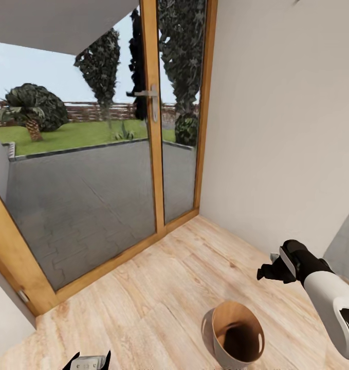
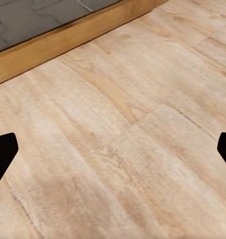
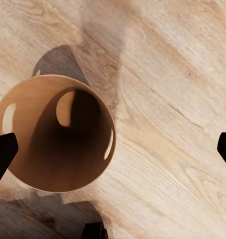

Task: Put the three can of soda from the living room inside the tash can in the kitchen.

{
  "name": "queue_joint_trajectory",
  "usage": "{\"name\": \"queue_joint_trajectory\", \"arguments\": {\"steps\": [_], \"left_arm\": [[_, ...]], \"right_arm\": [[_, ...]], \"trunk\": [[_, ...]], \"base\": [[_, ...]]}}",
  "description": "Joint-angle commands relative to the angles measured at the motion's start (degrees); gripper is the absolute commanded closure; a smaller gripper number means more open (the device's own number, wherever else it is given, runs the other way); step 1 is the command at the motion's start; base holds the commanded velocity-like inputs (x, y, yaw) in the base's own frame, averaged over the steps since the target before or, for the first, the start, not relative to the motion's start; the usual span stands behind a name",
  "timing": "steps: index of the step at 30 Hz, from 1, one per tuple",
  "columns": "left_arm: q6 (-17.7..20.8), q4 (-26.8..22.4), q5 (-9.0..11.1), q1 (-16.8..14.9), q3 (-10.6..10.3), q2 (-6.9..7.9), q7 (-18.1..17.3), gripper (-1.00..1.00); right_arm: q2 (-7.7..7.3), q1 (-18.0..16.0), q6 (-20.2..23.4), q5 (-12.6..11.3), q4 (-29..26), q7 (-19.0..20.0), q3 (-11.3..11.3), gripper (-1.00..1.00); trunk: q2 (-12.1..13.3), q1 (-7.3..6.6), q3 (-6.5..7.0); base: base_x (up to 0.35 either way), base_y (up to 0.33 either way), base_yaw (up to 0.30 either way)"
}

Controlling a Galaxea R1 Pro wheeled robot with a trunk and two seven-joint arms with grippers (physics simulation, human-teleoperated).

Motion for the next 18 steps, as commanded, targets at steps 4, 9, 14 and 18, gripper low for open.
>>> {"name": "queue_joint_trajectory", "arguments": {"steps": [4,9,14,18], "left_arm": [[0.01,0.1,-0.01,0.0,-0.19,-0.01,0.0,-1.0],[0.01,0.12,-0.01,0.0,-0.35,-0.01,0.0,-1.0],[0.01,0.17,-0.01,0.0,-0.36,-0.01,0.0,-1.0],[0.01,0.2,-0.01,0.0,-0.38,-0.01,0.0,-1.0]], "right_arm": [[0.15,0.0,0.0,0.0,0.0,0.04,0.05,-1.0],[0.26,0.0,0.0,0.0,0.02,0.04,0.11,-1.0],[0.32,0.0,-0.09,0.0,0.09,-0.02,0.13,-1.0],[0.34,0.04,-1.2,0.0,0.16,0.02,0.13,-1.0]], "trunk": [[-1.62,0.88,-0.72],[-3.62,1.98,-1.62],[-5.63,3.08,-2.52],[-7.23,3.96,-3.24]], "base": [[0.0,0.0,0.0],[0.0,0.0,0.0],[0.0,0.0,0.0],[0.0,0.0,0.0]]}}
